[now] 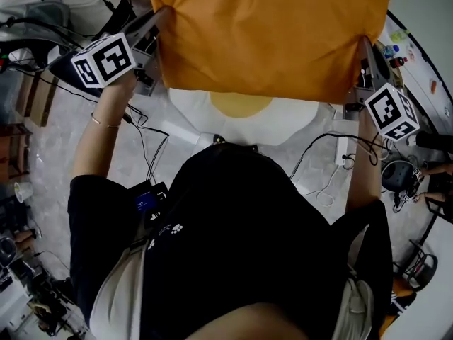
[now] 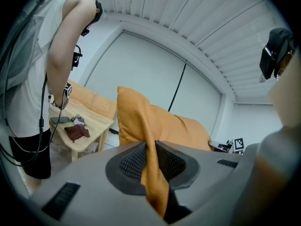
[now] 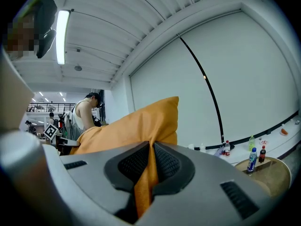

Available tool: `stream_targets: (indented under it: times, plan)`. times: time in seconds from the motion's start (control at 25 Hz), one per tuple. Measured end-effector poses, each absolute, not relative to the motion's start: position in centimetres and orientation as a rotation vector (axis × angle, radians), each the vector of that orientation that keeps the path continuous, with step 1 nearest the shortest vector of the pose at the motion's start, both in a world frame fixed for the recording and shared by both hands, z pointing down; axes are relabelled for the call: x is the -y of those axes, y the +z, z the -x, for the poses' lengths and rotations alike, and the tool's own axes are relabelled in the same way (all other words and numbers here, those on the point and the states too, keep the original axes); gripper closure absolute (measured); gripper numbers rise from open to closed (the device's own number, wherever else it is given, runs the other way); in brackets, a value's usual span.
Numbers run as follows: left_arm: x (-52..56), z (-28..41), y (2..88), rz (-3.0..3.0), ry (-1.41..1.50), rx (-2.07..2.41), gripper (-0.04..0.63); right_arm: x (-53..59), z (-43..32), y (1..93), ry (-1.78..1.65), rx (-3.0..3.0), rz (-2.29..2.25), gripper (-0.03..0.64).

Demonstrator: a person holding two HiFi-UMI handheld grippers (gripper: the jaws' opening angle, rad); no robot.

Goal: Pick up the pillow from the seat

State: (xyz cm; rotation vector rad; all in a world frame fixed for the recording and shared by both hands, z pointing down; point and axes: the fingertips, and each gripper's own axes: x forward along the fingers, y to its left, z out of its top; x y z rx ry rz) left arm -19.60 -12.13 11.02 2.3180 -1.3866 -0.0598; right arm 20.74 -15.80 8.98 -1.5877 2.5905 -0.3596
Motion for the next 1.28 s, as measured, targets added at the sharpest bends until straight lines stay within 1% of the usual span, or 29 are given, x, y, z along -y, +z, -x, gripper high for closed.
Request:
stream_targets:
  times: [1.28]
  plan:
    - [12.35, 19.32, 11.16, -2.294, -0.066, 1.345, 0.529, 15.63, -20.97, 9.33, -0.367, -2.586, 1.639, 0.572]
